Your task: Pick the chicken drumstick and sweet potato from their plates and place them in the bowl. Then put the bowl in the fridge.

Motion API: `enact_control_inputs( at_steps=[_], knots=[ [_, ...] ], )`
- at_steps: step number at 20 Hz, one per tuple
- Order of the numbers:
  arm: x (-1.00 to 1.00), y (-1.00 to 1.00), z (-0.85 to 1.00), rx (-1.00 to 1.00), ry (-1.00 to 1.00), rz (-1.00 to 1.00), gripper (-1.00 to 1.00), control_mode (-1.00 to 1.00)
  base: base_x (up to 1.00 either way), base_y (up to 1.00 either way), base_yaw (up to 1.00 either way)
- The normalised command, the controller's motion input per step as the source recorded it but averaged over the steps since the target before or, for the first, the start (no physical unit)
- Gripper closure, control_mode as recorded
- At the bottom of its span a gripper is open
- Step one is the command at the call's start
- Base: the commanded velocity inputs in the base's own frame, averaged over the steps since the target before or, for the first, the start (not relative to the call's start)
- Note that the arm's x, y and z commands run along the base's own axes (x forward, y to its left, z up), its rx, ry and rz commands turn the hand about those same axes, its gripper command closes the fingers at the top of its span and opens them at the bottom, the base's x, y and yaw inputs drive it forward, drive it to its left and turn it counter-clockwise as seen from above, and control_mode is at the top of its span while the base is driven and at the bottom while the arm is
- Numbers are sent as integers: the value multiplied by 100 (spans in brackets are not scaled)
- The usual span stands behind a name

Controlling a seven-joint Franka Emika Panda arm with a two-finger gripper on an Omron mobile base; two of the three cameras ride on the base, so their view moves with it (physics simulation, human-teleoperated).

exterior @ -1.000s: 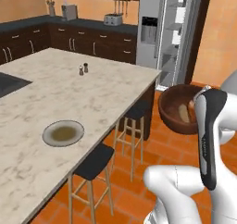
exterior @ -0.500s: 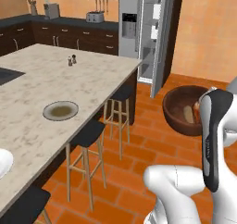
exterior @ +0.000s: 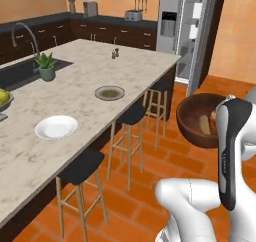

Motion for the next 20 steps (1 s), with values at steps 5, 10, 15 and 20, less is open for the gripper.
enact_control_inputs(
  at_steps=[5, 10, 15, 20],
  knots=[
    [0, 0, 0, 0, 0, 0, 100, 100, -100, 100, 3],
    [0, 0, 0, 0, 0, 0, 100, 100, -100, 100, -21],
    [0, 0, 0, 0, 0, 0, 100, 100, -10, 100, -49],
    [0, 0, 0, 0, 0, 0, 100, 100, -39, 100, -39]
  ],
)
